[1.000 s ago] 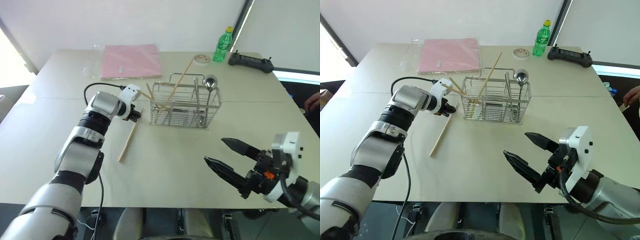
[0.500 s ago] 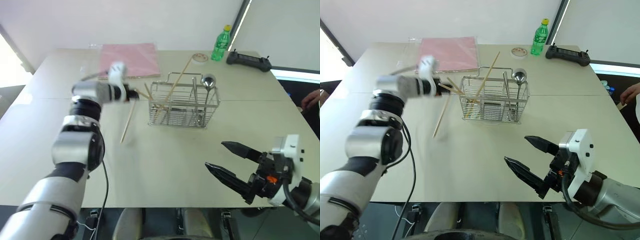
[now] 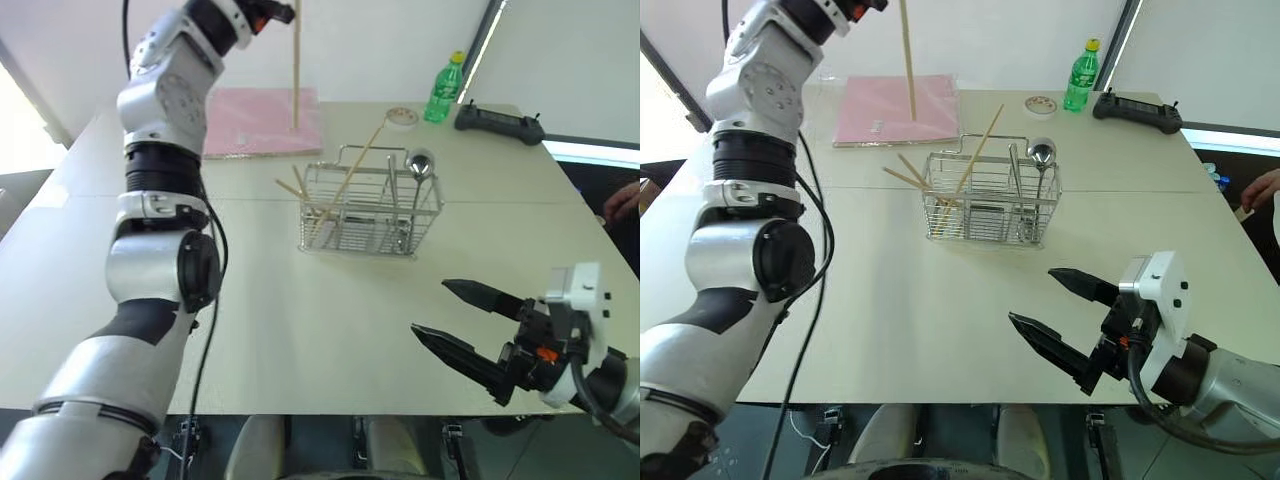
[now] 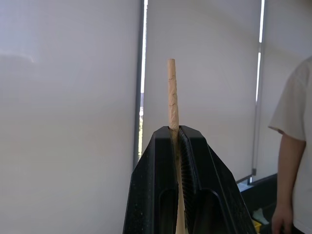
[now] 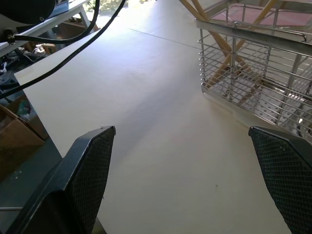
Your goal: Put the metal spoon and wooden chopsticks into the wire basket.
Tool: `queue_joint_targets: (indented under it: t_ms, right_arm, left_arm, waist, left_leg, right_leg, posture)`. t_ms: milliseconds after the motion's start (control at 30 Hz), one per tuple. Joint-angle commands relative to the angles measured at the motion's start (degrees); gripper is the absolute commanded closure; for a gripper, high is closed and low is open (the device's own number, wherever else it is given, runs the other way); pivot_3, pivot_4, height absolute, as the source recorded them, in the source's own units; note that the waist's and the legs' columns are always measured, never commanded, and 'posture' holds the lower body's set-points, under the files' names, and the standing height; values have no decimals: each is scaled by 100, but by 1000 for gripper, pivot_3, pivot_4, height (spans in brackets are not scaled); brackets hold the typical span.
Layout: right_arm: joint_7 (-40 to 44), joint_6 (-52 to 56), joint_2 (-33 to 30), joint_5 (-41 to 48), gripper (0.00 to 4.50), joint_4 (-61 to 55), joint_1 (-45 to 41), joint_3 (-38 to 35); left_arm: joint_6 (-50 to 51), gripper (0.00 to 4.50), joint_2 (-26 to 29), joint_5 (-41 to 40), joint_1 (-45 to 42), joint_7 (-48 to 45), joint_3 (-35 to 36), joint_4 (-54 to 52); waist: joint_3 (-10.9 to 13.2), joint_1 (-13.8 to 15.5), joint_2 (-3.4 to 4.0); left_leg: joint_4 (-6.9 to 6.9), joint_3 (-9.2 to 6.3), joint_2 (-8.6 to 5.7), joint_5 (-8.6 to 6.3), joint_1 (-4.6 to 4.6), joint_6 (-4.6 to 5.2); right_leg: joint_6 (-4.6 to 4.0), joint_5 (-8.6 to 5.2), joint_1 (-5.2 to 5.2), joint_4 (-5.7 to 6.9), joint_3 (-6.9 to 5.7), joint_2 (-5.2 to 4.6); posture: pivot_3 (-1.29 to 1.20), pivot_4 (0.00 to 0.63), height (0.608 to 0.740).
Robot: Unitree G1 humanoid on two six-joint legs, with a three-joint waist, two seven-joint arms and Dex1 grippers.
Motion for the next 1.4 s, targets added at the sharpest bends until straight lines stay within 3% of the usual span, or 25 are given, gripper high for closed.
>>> queue_joint_targets:
  t_ms: [33,367,567,667,867,900,1033,1100,1267,1400]
  right_arm:
    - [-52,-63,94,116,0,-117,60,-78]
    - [-130,-142,203,140,0,-296,372,-220]
    - [-169,-232,195,231,0,-298,491,-346]
    - [-191,-238,204,231,0,-298,487,-375]
    - [-201,-226,220,198,0,-242,435,-348]
    - [-196,-222,217,188,0,-223,418,-338]
    - [-170,-199,202,160,0,-168,356,-328]
    - [-119,-170,160,127,0,-97,318,-404]
    - [294,25,-28,51,0,392,314,-1138]
    - [653,201,-216,-98,0,964,118,-1504]
  left_arm:
    - [-66,4444,-28,-97,-104,42,-29,-138]
    - [385,4444,-362,-186,528,-86,-370,-282]
    - [489,4444,-730,-203,1190,33,-573,-903]
    - [457,3429,-822,-199,1381,153,-594,-1090]
    - [836,408,-811,-322,1577,159,-634,-1501]
    - [911,96,-789,-353,1602,119,-652,-1582]
    - [1199,96,-659,-462,1627,6,-649,-1839]
    - [1475,96,-412,-552,1507,-124,-584,-1843]
    - [1516,96,1270,-347,1216,-2031,-946,-1597]
    - [1273,96,2180,-55,1046,-2991,-1212,-1193]
  waist:
    - [-1,1,2]
    - [-1,12,2]
    - [-1,22,2]
    - [0,16,1]
    - [-2,17,4]
    - [-2,17,4]
    - [-2,17,3]
    - [-3,8,5]
    - [-1,-76,9]
    - [-4,-71,13]
  left_leg:
    - [-2,-2,2,0,1,0]
    - [-1,-11,7,0,-3,1]
    - [-2,-13,8,0,-4,1]
    - [-2,-13,7,0,-7,1]
    - [-2,-14,8,0,0,1]
    - [-1,-13,8,0,0,1]
    - [1,-13,8,0,-2,1]
    - [-1,-13,8,0,-2,1]
    - [-8,-12,11,0,-3,2]
    - [-9,-13,10,0,-2,2]
  right_leg:
    - [0,0,-1,3,0,4]
    - [-1,0,-2,4,1,17]
    - [-2,-1,-2,4,1,18]
    - [-1,0,-4,2,1,18]
    - [-3,-1,-2,5,1,20]
    - [-3,-1,-1,5,1,19]
    - [-3,-1,0,4,1,19]
    - [-3,-1,-1,3,1,19]
    - [-8,-2,-16,10,1,26]
    - [-11,-4,-8,2,1,20]
  posture:
    - [0,150,721]
    - [0,150,721]
    - [0,150,721]
    - [0,150,721]
    - [0,150,721]
    - [0,150,721]
    - [0,150,721]
    - [0,150,721]
    - [0,150,721]
    - [0,150,721]
